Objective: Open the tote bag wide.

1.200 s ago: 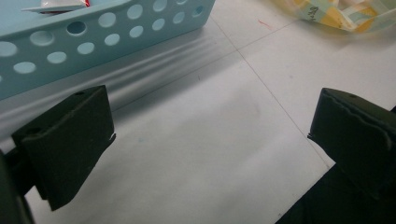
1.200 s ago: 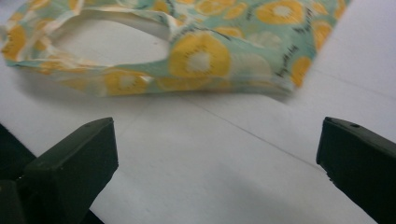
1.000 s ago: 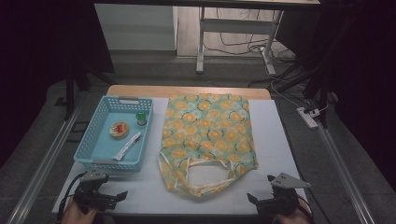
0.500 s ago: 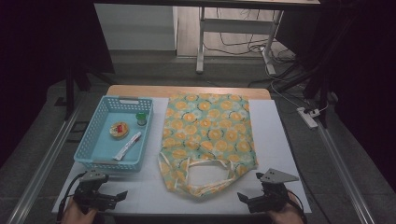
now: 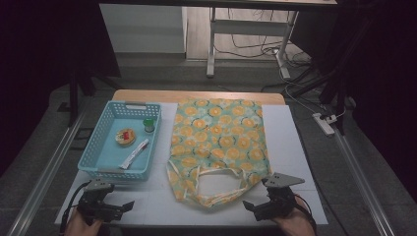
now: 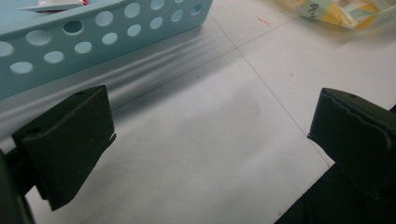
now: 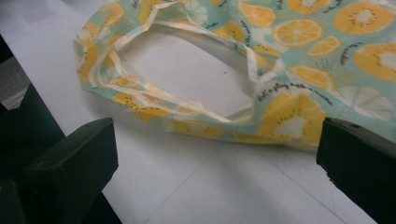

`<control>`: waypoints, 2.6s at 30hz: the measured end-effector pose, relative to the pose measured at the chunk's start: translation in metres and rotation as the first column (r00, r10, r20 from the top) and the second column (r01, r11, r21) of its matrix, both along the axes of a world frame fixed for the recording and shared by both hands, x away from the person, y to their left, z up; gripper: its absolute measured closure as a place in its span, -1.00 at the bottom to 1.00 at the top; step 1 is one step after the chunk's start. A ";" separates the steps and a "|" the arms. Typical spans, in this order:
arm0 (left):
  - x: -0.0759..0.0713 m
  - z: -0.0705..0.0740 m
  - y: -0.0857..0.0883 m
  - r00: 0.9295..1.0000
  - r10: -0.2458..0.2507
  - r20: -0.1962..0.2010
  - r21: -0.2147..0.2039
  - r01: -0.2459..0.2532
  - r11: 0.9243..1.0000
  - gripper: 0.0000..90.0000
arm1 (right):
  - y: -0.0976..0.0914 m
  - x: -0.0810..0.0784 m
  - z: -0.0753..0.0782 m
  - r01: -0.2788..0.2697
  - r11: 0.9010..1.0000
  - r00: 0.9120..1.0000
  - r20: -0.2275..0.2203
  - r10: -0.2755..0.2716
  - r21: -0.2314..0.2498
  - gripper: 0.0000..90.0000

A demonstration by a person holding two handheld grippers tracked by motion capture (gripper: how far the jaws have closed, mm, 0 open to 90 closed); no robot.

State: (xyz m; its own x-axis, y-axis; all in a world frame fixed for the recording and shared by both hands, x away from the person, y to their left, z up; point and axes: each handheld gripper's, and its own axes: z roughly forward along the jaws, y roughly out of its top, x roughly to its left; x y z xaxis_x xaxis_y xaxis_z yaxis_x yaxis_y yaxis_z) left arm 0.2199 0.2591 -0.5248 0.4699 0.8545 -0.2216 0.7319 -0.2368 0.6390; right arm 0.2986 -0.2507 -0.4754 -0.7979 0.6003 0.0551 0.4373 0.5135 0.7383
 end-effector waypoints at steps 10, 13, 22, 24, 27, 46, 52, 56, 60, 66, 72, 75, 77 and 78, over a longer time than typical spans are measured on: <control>0.000 0.000 0.000 1.000 0.000 -0.002 0.003 0.000 1.000 -1.00 | 0.021 0.008 0.001 -0.051 0.999 0.999 -0.012 0.051 -0.008 -1.00; 0.000 0.000 0.000 1.000 0.000 -0.002 0.004 0.000 1.000 -1.00 | 0.029 0.010 -0.002 -0.085 0.996 0.996 -0.024 0.085 -0.011 -1.00; 0.000 0.000 0.000 1.000 -0.001 -0.001 0.004 0.001 1.000 -1.00 | 0.060 0.009 -0.011 -0.208 0.977 0.977 -0.059 0.204 -0.054 -1.00; 0.000 0.000 0.000 1.000 -0.001 0.000 0.003 0.001 1.000 -1.00 | 0.063 0.010 -0.013 -0.217 0.974 0.975 -0.068 0.213 -0.060 -1.00; 0.000 0.000 0.000 1.000 -0.002 -0.001 0.003 0.002 1.000 -1.00 | 0.071 0.011 -0.020 -0.245 0.966 0.967 -0.088 0.238 -0.080 -1.00; 0.000 0.000 0.000 1.000 -0.015 0.000 0.003 0.015 1.000 -0.98 | 0.084 0.011 -0.023 -0.390 0.912 0.918 -0.128 0.375 -0.125 0.61; 0.000 0.000 0.000 1.000 -0.016 -0.002 0.004 0.016 1.000 -0.98 | 0.082 0.014 -0.018 -0.384 0.918 0.919 -0.136 0.370 -0.100 0.97; 0.001 0.000 0.000 1.000 -0.016 -0.004 0.003 0.016 1.000 -0.98 | 0.080 0.017 -0.013 -0.379 0.922 0.919 -0.143 0.367 -0.071 0.99; 0.001 0.000 0.000 1.000 -0.015 -0.004 0.002 0.015 1.000 -0.98 | 0.078 0.021 -0.009 -0.382 0.922 0.917 -0.147 0.370 -0.063 0.99; 0.001 0.000 0.000 1.000 -0.013 -0.005 0.001 0.013 1.000 -0.98 | 0.075 0.032 -0.003 -0.351 0.936 0.925 -0.164 0.343 -0.024 0.99; 0.001 0.000 0.000 1.000 -0.010 -0.007 0.000 0.010 1.000 -0.97 | 0.076 0.039 0.001 -0.335 0.942 0.933 -0.153 0.327 -0.029 1.00; 0.001 -0.001 0.000 1.000 -0.009 -0.008 0.002 0.009 1.000 -0.97 | 0.077 0.042 0.003 -0.338 0.940 0.933 -0.143 0.330 -0.039 1.00; 0.001 0.000 0.000 1.000 -0.008 -0.008 0.001 0.008 1.000 -0.97 | 0.078 0.047 0.004 -0.345 0.937 0.934 -0.122 0.336 -0.058 1.00; 0.001 0.000 0.000 1.000 -0.008 -0.009 -0.001 0.008 1.000 -0.97 | 0.078 0.047 0.004 -0.345 0.937 0.934 -0.122 0.336 -0.058 1.00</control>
